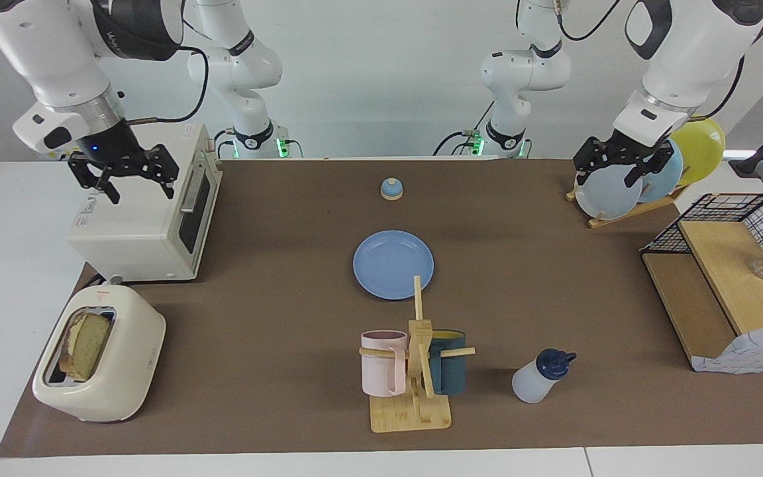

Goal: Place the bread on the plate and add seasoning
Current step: 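Reach the left gripper toward the blue-capped bottle while the right gripper reaches the toaster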

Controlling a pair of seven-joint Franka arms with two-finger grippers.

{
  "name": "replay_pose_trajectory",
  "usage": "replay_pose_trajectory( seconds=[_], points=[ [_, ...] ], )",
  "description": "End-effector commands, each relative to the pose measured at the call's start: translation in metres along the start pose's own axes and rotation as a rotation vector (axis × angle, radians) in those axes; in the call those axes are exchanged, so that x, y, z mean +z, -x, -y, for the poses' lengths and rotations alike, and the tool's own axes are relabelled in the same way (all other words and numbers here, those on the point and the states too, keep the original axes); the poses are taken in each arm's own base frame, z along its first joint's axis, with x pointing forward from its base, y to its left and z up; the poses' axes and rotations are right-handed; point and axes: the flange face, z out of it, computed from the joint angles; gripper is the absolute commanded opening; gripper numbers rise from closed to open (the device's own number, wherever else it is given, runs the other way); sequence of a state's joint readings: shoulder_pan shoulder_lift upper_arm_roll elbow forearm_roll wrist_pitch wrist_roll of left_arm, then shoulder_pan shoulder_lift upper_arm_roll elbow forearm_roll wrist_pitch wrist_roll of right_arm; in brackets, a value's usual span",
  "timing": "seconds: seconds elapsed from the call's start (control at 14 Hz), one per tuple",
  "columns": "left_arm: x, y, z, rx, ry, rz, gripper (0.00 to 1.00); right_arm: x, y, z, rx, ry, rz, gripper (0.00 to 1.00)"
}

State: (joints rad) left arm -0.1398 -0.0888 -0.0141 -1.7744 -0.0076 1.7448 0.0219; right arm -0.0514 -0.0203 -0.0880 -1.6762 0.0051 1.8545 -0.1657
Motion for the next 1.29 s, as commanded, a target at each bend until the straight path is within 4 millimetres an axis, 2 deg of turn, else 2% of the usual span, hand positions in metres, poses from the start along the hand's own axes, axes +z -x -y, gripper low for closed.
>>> replay_pose_trajectory(
  seconds=[0.0,0.07,0.14,0.36,0.5,0.57,0.64,0.72,0.86,0.93,1.07,1.15,1.22],
  points=[
    [0.041,0.028,-0.025,-0.047,-0.007,-0.186,1.0,0.025,-0.007,-0.011,0.008,0.028,-0.177,1.0],
    [0.058,0.028,-0.036,-0.055,0.004,-0.244,1.0,0.034,-0.008,-0.029,0.023,0.053,-0.253,1.0],
    [0.074,0.023,-0.042,-0.047,0.013,-0.294,1.0,0.048,-0.012,-0.034,0.017,0.066,-0.293,1.0],
    [0.125,-0.01,-0.046,-0.041,0.023,-0.375,1.0,0.1,-0.037,-0.045,-0.095,0.1,-0.318,1.0],
    [0.16,-0.026,-0.06,-0.018,0.036,-0.431,1.0,0.134,-0.049,-0.05,-0.138,0.129,-0.36,1.0],
    [0.177,-0.033,-0.062,-0.016,0.038,-0.443,1.0,0.144,-0.051,-0.052,-0.137,0.129,-0.353,1.0],
    [0.195,-0.042,-0.064,-0.015,0.039,-0.442,1.0,0.144,-0.056,-0.051,-0.138,0.131,-0.361,1.0],
    [0.196,-0.054,-0.067,-0.026,0.044,-0.448,1.0,0.156,-0.064,-0.052,-0.141,0.13,-0.356,1.0],
    [0.202,-0.071,-0.062,-0.05,0.044,-0.454,1.0,0.156,-0.077,-0.052,-0.122,0.132,-0.396,0.97],
    [0.209,-0.081,-0.063,-0.05,0.043,-0.455,1.0,0.157,-0.078,-0.053,-0.091,0.107,-0.408,0.91],
    [0.232,-0.099,-0.076,-0.039,0.048,-0.441,1.0,0.158,-0.078,-0.054,-0.058,0.075,-0.412,0.69],
    [0.244,-0.105,-0.083,-0.047,0.047,-0.434,1.0,0.158,-0.078,-0.054,-0.053,0.069,-0.412,0.54],
    [0.245,-0.114,-0.082,-0.077,0.043,-0.449,1.0,0.158,-0.078,-0.054,-0.05,0.067,-0.412,0.51]
  ],
)
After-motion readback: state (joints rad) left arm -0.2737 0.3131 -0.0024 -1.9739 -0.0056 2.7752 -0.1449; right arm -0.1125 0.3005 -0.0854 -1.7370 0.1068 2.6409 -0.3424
